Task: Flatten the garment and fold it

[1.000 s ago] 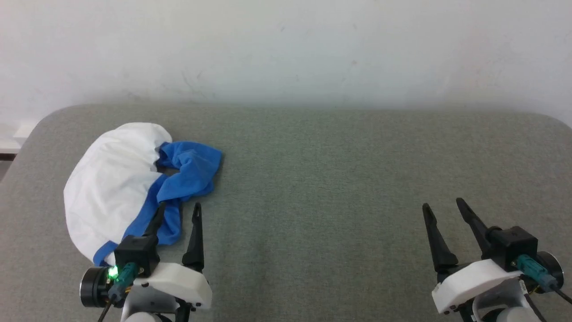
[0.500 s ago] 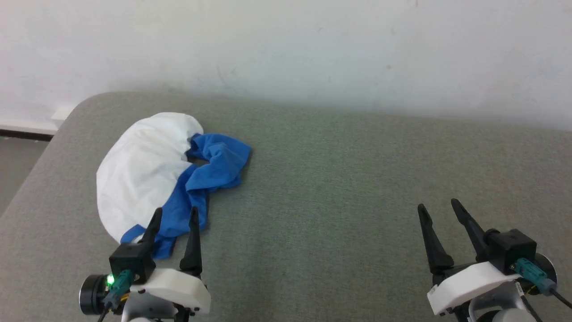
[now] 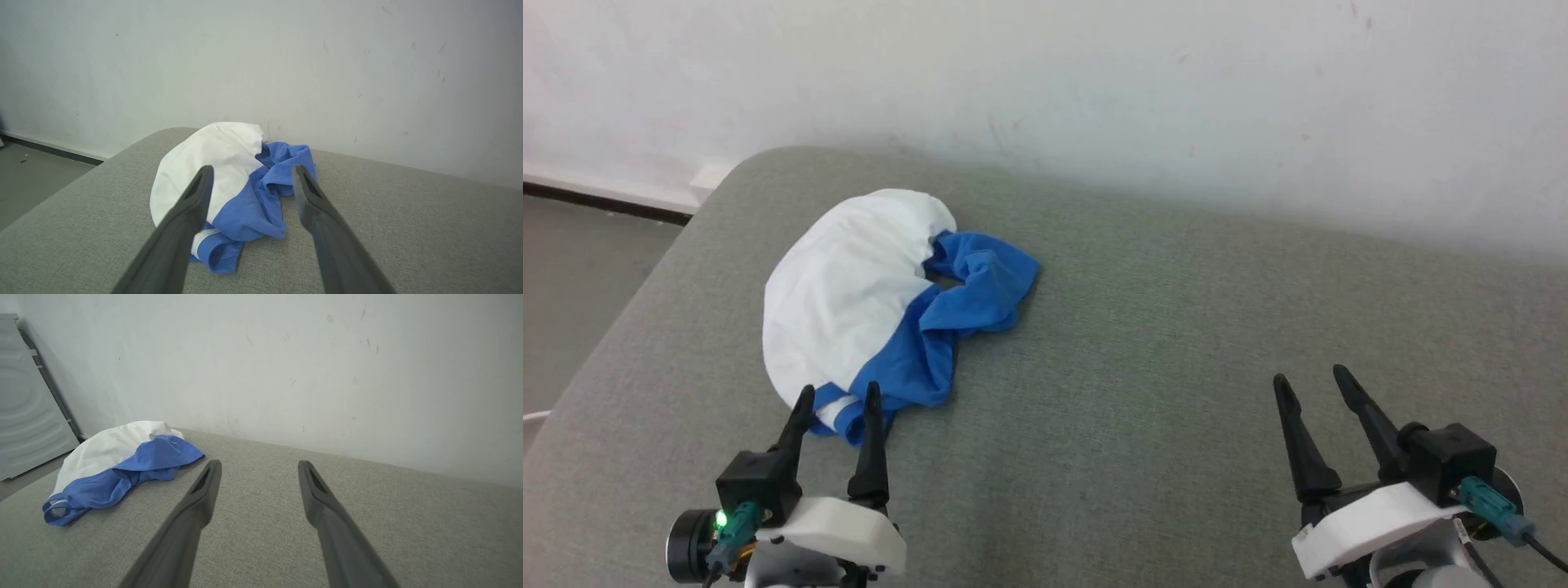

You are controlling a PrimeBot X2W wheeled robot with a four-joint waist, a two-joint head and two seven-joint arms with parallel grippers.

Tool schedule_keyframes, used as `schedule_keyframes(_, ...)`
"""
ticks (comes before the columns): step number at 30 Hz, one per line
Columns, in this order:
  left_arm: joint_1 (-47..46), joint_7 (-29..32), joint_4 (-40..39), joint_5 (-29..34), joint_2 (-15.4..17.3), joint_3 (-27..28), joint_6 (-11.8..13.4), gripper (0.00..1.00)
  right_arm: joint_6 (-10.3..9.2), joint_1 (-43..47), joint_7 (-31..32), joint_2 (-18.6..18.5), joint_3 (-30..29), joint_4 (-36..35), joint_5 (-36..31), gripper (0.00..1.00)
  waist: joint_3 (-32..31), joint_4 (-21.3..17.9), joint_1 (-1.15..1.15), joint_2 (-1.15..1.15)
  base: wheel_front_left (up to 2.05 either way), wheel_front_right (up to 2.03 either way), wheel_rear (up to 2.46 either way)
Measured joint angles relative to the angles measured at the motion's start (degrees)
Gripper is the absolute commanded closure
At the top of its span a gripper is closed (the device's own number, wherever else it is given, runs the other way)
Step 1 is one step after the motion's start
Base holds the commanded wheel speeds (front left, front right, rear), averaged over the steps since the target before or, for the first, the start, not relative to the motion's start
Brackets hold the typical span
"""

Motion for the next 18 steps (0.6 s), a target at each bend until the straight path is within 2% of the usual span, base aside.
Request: schedule_keyframes(18,1.2,-2.0,0.5,-1.9,0.0,-0.1,0.5,0.00,0.00,0.4,-2.1,0.0,2.0,0.7,2.6,0.00,-0.4,6.4,0.00,0.00,0.00,0.00,0.00)
